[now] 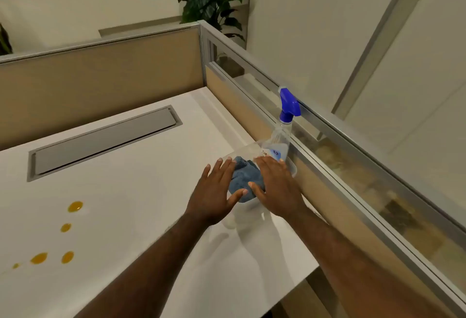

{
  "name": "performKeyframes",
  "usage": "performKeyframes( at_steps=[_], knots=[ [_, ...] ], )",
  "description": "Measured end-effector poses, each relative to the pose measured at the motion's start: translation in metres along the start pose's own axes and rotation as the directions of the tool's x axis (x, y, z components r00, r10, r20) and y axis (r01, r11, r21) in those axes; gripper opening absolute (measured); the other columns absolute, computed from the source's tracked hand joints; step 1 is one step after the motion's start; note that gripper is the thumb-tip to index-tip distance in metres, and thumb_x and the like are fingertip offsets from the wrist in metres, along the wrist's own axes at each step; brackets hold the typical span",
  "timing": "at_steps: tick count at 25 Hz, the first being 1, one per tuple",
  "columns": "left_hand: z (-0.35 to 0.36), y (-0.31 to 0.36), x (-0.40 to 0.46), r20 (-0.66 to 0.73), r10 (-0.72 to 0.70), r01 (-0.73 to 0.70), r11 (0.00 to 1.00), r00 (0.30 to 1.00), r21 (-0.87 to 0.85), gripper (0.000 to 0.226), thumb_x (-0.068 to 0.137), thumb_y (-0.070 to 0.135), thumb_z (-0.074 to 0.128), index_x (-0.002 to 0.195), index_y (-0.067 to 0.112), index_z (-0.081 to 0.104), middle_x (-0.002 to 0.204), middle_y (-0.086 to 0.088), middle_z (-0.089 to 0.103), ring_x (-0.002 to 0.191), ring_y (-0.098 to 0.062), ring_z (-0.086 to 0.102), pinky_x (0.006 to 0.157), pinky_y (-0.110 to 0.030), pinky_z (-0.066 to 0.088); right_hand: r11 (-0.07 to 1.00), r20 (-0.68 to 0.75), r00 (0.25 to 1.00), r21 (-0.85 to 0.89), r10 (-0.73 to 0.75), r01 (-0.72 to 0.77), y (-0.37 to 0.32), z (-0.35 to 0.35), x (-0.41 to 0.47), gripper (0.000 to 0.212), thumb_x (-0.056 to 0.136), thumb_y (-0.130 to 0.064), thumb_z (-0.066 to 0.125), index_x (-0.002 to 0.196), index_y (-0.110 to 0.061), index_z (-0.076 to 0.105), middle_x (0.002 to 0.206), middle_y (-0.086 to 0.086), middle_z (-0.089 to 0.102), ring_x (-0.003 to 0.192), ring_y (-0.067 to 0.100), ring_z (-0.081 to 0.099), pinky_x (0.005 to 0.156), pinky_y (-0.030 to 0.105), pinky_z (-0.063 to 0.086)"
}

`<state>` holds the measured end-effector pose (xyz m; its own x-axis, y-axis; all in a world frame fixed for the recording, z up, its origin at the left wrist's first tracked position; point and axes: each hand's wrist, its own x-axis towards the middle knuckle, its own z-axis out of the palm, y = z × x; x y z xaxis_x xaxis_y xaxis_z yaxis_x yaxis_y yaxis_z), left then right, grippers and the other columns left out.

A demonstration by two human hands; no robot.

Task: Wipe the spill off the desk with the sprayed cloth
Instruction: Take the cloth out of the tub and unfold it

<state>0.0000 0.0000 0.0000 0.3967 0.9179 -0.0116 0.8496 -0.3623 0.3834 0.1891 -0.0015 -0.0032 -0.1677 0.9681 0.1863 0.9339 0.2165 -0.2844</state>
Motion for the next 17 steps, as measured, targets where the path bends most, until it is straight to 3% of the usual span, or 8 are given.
performKeyframes(
  at_steps=[4,7,13,17],
  knots=[
    [0.003,-0.004,0.019,0.080,0.055,-0.063,0.992,0.995,0.108,0.055,0.100,0.046,0.032,0.149,0.020,0.028,0.158,-0.002,0.031,0.147,-0.020,0.020,0.120,-0.040,0.004,0.998,0.249,0.968,0.065,-0.025,0.010,0.011,0.003,0.013,0.054,0.087,-0.052,0.059,0.129,-0.019,0.053,0.124,0.003,0.064,0.117,0.020,0.056,0.099,0.035,0.044],
    [0.003,-0.003,0.036,0.197,0.095,-0.122,0.983,0.976,0.134,0.047,0.093,0.038,0.046,0.137,0.021,0.047,0.142,-0.003,0.053,0.137,-0.019,0.037,0.119,-0.042,0.002,0.999,0.368,0.929,0.046,-0.026,0.010,0.018,0.005,0.022,0.047,0.083,-0.058,0.059,0.114,-0.022,0.059,0.106,-0.001,0.068,0.099,0.014,0.060,0.080,0.030,0.049],
    [0.005,0.002,0.057,0.351,0.090,-0.151,0.977,0.932,0.152,0.047,0.087,0.055,0.054,0.127,0.030,0.059,0.120,0.003,0.069,0.119,-0.016,0.057,0.118,-0.042,0.007,0.998,0.504,0.863,-0.029,-0.038,0.061,0.019,0.006,0.042,0.052,0.077,-0.062,0.062,0.108,-0.020,0.065,0.090,-0.001,0.067,0.084,0.012,0.057,0.074,0.030,0.054],
    [0.006,0.003,0.067,0.370,0.081,-0.163,0.967,0.925,0.195,0.038,0.087,0.042,0.061,0.123,0.030,0.062,0.118,0.003,0.070,0.116,-0.018,0.057,0.116,-0.040,0.015,0.999,0.544,0.839,-0.028,-0.010,0.030,0.019,0.009,0.049,0.031,0.083,-0.048,0.063,0.091,-0.018,0.060,0.079,-0.001,0.058,0.079,0.014,0.055,0.073,0.028,0.050]
  ],
)
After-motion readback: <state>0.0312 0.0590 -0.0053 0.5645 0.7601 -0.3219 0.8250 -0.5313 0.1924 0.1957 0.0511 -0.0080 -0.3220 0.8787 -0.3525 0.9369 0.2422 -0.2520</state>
